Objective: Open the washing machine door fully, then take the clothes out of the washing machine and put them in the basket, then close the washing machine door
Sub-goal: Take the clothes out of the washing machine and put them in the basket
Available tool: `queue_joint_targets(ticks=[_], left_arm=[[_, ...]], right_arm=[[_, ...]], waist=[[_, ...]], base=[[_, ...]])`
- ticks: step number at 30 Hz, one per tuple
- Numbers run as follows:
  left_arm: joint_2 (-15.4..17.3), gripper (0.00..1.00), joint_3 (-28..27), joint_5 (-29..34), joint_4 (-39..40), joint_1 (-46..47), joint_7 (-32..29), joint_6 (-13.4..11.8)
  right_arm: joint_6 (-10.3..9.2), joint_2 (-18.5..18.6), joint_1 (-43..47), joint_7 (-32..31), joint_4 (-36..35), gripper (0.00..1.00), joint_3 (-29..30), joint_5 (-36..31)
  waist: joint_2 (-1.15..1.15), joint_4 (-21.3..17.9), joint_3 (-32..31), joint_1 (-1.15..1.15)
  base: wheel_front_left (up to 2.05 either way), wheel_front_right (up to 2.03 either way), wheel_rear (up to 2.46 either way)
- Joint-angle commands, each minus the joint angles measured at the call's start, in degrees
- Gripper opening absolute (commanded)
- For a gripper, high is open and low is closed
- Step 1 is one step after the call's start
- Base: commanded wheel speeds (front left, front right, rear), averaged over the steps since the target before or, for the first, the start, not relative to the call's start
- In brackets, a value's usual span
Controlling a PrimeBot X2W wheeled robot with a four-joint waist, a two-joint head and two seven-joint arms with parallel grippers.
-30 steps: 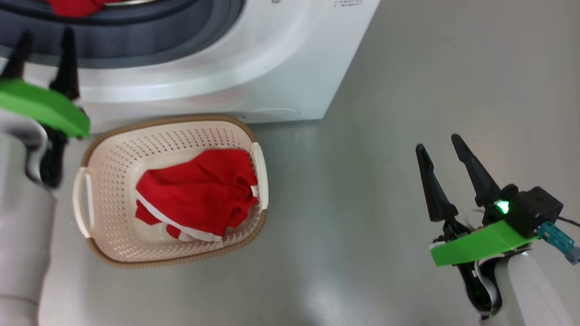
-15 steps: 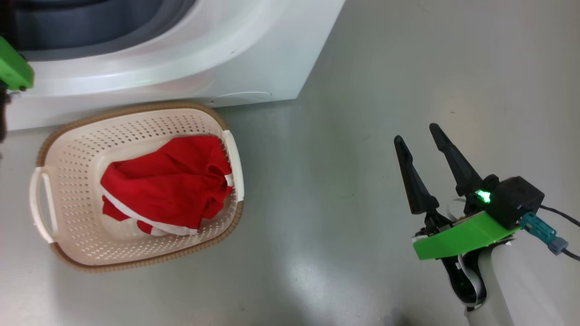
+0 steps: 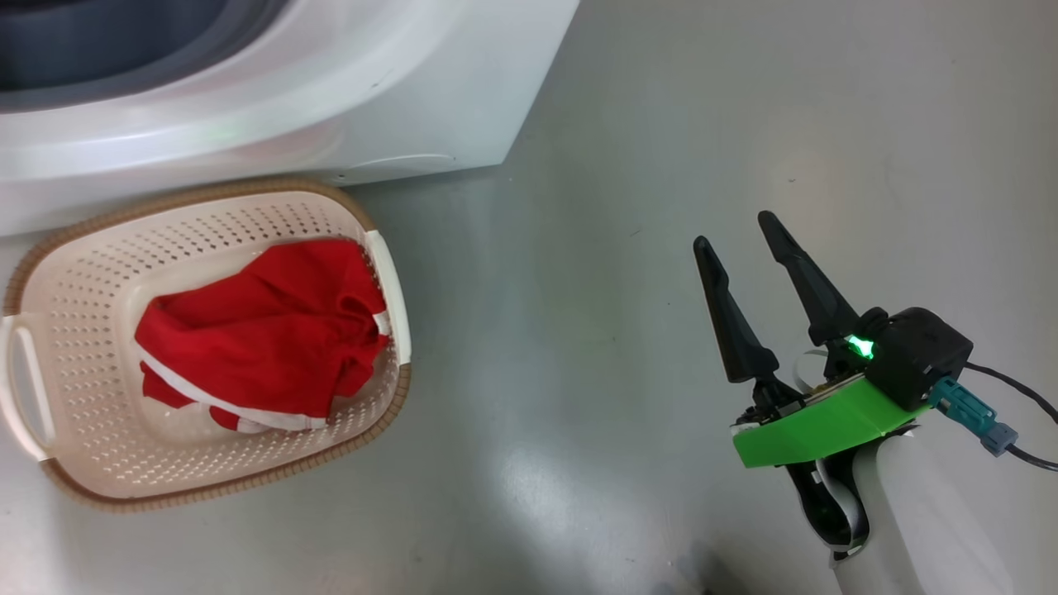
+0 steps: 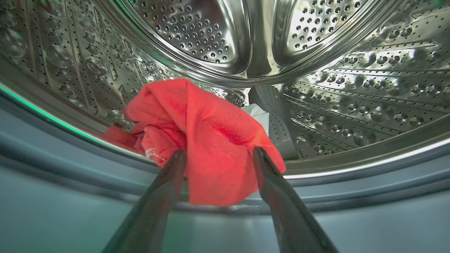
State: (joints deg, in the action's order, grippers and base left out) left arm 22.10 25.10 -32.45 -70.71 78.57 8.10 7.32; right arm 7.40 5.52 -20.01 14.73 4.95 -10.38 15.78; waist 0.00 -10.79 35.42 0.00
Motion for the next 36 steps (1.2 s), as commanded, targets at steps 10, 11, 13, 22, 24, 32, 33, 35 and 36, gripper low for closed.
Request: queue_joint_targets(ticks=[10,11,13,22,24,32,33,35,36], left_arm=[[2.91,0.00,2.00,-2.14,0.67,1.03,2.23,0.17],[2.64,0.00,2.28,-2.49,0.98,0.75,2.59,0.17],[2.08,0.00,2.79,-3.30,1.66,0.02,3.42,0.17],[0.27,0.00,3.72,-8.42,7.30,-5.16,6.62,0.17],[0.29,0.00,3.57,-9.13,9.30,-6.71,6.81,0.17],[-0.10,0.00,-4.90,-6.92,23.32,-16.13,6.88,0.17],[-0.47,0.00,-6.06,-6.21,25.07,-17.57,6.88,0.17],[-1.35,0.00,-8.26,-4.90,28.61,-20.57,6.88,0.17],[-1.72,0.00,-9.34,-4.23,30.44,-21.98,6.88,0.17]], right_arm=[[0.09,-0.72,0.14,0.27,-1.12,1.00,-0.74,-0.74],[0.09,-0.71,0.16,0.27,-1.13,1.00,-0.61,-0.80],[0.09,-0.66,0.27,0.27,-1.14,1.00,-0.43,-0.88],[0.09,0.11,0.71,0.27,-0.82,1.00,-0.04,-0.77],[0.09,0.36,0.98,0.27,-0.67,1.00,0.09,-0.70],[0.09,1.34,2.75,0.27,-0.50,1.00,1.10,-0.46],[0.09,1.47,3.00,0.27,-0.50,1.00,1.24,-0.41],[0.09,1.74,3.58,0.27,-0.46,1.00,1.55,-0.29],[0.09,1.87,3.87,0.27,-0.46,1.00,1.67,-0.24]], waist=[[0.00,-0.18,0.00,0.00],[0.00,0.04,-0.20,0.00],[0.00,0.50,-0.69,0.00],[0.00,2.62,-3.48,0.00],[0.00,3.06,-4.21,0.00],[0.00,5.19,-7.65,0.00],[0.00,5.44,-8.11,0.00],[0.00,5.91,-9.08,0.00],[0.00,6.10,-9.52,0.00]], base=[[0.00,0.00,0.00],[0.00,0.00,0.00],[0.00,0.00,0.00],[0.00,0.00,0.00],[0.00,0.00,0.00],[0.00,0.00,0.00],[0.00,0.00,0.00],[0.00,0.00,0.00],[0.00,0.00,0.00]])
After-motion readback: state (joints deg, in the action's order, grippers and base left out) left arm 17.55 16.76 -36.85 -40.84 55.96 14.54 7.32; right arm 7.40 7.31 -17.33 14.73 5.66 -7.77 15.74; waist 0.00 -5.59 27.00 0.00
